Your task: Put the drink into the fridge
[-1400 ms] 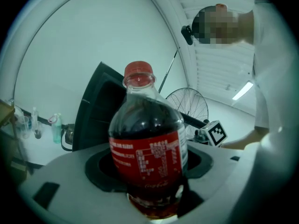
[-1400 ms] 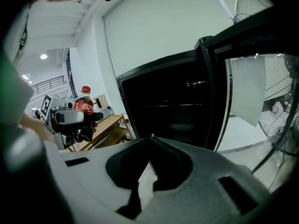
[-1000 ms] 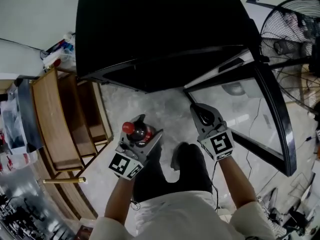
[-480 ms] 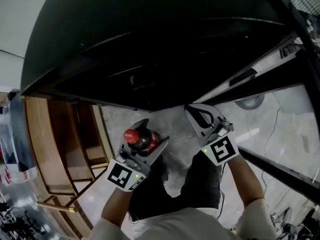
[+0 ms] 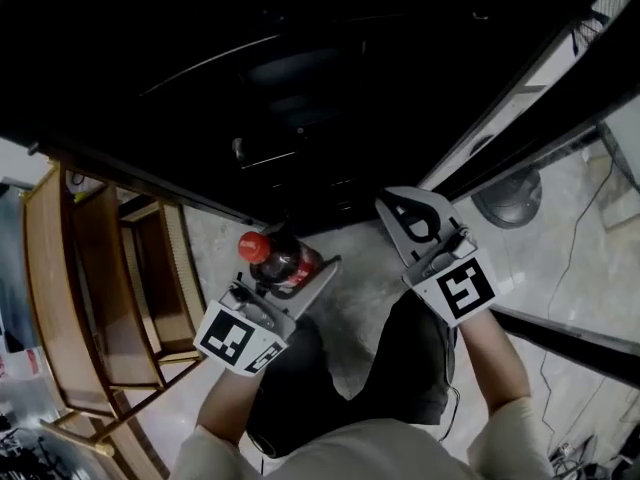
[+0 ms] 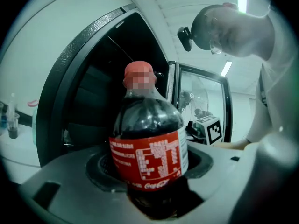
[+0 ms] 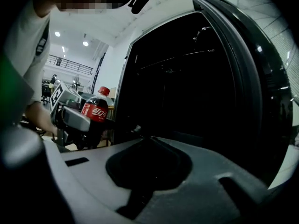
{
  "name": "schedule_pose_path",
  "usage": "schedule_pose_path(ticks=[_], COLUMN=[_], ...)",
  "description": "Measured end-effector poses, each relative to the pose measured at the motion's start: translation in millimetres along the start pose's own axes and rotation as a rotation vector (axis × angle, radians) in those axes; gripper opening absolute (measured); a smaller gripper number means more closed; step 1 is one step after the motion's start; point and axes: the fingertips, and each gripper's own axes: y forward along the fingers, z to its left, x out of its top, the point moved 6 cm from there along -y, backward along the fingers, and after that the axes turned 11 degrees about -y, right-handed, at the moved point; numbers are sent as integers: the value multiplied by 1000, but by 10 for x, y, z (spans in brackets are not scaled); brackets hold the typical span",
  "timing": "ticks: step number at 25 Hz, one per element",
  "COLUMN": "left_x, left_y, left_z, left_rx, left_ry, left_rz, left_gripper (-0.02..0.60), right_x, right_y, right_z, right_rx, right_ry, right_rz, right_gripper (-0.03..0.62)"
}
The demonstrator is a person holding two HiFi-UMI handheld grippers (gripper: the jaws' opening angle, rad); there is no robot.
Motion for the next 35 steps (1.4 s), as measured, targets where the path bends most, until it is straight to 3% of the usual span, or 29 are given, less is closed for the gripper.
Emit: schedule_pose_path(ticks=[7,16,24,35], left_x=[-98,68,153,548], left_y=[87,310,489,945], left_z=[54,99,168,283], left_rx=[-9,6,14,60], left_ry=[41,93,103,188], left_rz=[1,-30,-39,-100], left_gripper=[301,301,301,301], right_x=[-257,-424,-234,-176], right_y=[-79,-86,-127,-296], right_z=[25,-23,31,59], right_rx=[-24,-54,-80,-113], right_ry=[12,29,30,34], right_rz=[20,-12,13,17], right_gripper=[-3,-3,-3,-3])
